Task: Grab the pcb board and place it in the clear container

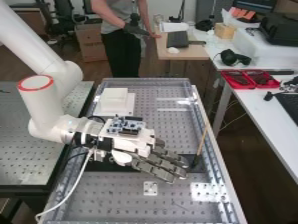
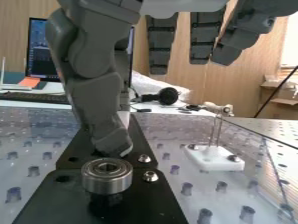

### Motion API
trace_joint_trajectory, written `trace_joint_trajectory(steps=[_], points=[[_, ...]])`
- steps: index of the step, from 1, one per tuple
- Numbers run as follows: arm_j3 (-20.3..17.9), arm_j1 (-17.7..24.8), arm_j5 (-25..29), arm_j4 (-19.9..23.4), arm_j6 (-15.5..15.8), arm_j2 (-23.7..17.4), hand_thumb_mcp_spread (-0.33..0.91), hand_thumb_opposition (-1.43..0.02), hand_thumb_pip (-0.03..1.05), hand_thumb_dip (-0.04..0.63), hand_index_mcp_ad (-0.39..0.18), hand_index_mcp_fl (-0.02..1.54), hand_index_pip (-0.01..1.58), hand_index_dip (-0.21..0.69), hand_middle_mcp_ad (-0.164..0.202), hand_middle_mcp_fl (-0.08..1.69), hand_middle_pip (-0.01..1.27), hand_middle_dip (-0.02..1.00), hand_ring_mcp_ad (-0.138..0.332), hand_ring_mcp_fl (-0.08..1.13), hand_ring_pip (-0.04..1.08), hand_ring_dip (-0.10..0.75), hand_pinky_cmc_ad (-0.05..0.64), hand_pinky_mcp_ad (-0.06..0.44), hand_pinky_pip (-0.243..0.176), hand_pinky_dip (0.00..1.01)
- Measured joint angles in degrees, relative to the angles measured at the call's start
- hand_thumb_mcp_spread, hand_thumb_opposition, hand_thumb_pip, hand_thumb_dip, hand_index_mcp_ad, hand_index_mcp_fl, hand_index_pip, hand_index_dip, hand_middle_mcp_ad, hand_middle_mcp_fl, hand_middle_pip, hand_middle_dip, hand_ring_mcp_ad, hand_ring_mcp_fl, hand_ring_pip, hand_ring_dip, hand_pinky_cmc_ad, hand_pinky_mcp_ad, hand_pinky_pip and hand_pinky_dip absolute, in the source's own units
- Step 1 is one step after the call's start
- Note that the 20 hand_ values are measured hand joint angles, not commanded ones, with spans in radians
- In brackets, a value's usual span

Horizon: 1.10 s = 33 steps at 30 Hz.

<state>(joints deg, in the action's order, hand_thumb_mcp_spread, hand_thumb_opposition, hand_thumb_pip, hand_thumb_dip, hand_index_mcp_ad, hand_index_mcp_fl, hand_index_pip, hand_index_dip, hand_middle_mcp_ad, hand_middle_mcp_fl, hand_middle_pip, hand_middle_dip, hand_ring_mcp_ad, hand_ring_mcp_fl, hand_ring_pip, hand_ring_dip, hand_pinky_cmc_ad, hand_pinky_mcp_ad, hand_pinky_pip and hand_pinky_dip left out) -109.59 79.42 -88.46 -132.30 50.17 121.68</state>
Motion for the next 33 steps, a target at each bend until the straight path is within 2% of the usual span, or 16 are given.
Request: trace_joint_trajectory(steps=[10,11,14,24,29,33], points=[[0.18,0.08,0.04,-0.13,-0.98,-0.61,0.76,-0.88,0.43,0.255,-0.253,0.52,1.38,0.208,0.040,0.13,0.15,0.16,0.190,0.06,0.09,0.005,0.312,0.159,-0.075,0.18],[0.14,0.10,0.09,-0.07,-1.19,-1.00,0.76,-0.88,0.43,0.255,-0.253,0.52,1.38,0.204,0.040,0.14,0.15,0.16,0.190,0.06,0.09,0.005,0.328,0.159,-0.075,0.18],[-0.03,0.19,0.10,0.03,-1.46,-1.92,0.76,-0.89,0.43,0.255,-0.253,0.57,1.34,0.202,0.040,0.14,0.15,0.16,0.190,0.06,0.09,0.005,0.328,0.159,-0.075,0.18],[-2.12,1.46,0.17,0.75,-2.90,-6.67,0.75,-0.90,0.43,0.255,-0.253,0.58,1.31,0.202,0.045,0.14,0.15,0.16,0.192,0.06,0.09,0.005,0.328,0.159,-0.075,0.18],[-4.42,4.37,-0.71,2.78,-4.64,-10.46,0.75,-0.91,0.43,0.255,-0.253,0.62,1.30,0.206,0.049,0.14,0.15,0.16,0.192,0.06,0.09,0.005,0.328,0.159,-0.075,0.18],[-4.97,7.64,-2.71,3.78,-6.12,-11.94,0.75,-0.91,0.43,0.255,-0.253,0.62,1.28,0.209,0.051,0.14,0.15,0.16,0.192,0.06,0.09,0.005,0.328,0.159,-0.075,0.18]])
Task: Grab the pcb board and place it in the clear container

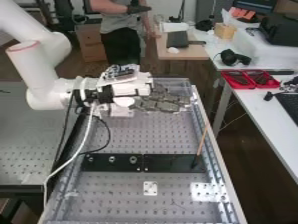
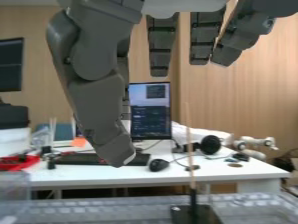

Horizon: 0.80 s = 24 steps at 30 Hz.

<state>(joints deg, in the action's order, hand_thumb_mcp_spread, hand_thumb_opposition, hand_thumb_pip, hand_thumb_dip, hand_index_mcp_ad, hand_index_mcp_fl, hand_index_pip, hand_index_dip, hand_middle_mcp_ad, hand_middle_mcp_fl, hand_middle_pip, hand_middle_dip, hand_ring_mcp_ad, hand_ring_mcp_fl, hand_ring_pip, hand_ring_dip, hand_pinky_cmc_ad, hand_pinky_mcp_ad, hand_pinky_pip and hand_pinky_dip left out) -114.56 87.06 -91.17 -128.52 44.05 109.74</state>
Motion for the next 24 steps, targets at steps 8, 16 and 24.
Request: trace_joint_trajectory(steps=[8,16,24], points=[[2.29,6.39,-6.44,0.88,-3.92,0.19,0.76,-0.92,0.43,0.255,-0.253,0.64,1.25,0.236,0.045,0.14,0.15,0.16,0.192,0.06,0.09,0.005,0.328,0.159,-0.075,0.18],[6.32,10.05,-9.95,-0.27,-6.51,3.84,0.76,-0.92,0.43,0.255,-0.253,0.66,1.23,0.253,0.051,0.14,0.15,0.16,0.192,0.06,0.09,0.005,0.328,0.159,-0.075,0.18],[9.35,11.49,-10.34,-2.84,-6.11,7.05,0.76,-0.92,0.43,0.255,-0.251,0.66,1.22,0.264,0.051,0.14,0.15,0.16,0.192,0.06,0.10,0.012,0.328,0.159,-0.075,0.18]])
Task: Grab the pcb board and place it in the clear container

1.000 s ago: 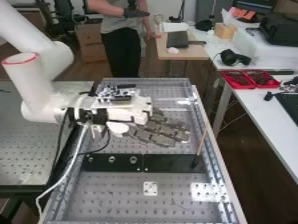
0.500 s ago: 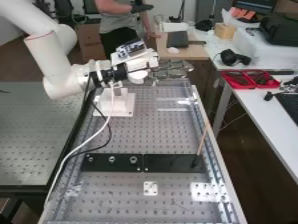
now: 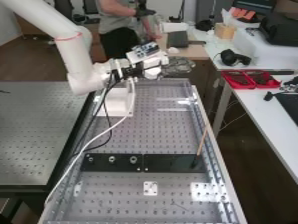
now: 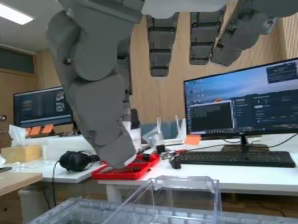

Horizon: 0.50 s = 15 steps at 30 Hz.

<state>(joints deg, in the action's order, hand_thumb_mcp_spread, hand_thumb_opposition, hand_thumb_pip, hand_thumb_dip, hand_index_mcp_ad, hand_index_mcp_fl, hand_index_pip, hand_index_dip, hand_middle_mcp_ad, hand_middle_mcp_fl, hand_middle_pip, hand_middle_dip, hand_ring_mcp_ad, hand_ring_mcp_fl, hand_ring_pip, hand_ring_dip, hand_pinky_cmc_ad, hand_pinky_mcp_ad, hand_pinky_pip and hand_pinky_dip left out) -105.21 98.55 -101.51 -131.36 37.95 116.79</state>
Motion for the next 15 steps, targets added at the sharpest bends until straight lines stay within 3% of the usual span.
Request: trace_joint_trajectory(steps=[15], points=[[3.37,0.18,3.57,-4.60,1.38,4.45,0.74,-0.94,0.42,0.255,-0.253,0.67,1.17,0.265,0.051,0.14,0.15,0.16,0.192,0.06,0.10,0.012,0.330,0.159,-0.075,0.18]])
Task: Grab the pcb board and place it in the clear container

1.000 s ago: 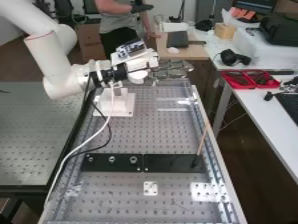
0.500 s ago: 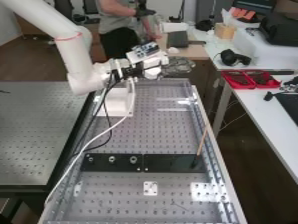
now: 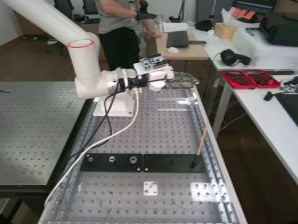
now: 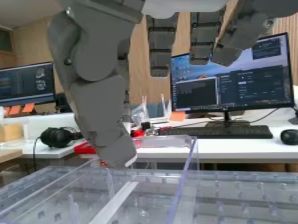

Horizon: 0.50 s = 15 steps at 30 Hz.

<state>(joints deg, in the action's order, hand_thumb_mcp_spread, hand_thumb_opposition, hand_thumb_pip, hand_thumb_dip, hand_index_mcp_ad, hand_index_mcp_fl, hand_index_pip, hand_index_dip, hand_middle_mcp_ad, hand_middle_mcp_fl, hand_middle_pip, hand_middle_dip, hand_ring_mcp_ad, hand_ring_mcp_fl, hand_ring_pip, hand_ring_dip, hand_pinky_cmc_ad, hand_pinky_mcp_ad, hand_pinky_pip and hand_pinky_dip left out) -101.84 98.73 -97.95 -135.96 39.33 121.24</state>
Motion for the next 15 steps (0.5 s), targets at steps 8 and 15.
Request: trace_joint_trajectory(steps=[8,15], points=[[0.83,-0.11,1.30,-3.59,0.15,-0.04,0.59,-0.87,0.33,0.253,-0.202,0.27,0.90,0.286,0.051,0.07,0.14,0.16,0.192,0.05,0.10,0.012,0.330,0.159,-0.075,0.18],[-0.16,-0.70,1.35,-3.18,0.09,-1.15,0.58,-0.84,0.38,0.253,-0.176,0.15,0.85,0.288,0.047,0.01,0.15,0.16,0.195,0.03,0.10,0.012,0.328,0.159,-0.075,0.18]])
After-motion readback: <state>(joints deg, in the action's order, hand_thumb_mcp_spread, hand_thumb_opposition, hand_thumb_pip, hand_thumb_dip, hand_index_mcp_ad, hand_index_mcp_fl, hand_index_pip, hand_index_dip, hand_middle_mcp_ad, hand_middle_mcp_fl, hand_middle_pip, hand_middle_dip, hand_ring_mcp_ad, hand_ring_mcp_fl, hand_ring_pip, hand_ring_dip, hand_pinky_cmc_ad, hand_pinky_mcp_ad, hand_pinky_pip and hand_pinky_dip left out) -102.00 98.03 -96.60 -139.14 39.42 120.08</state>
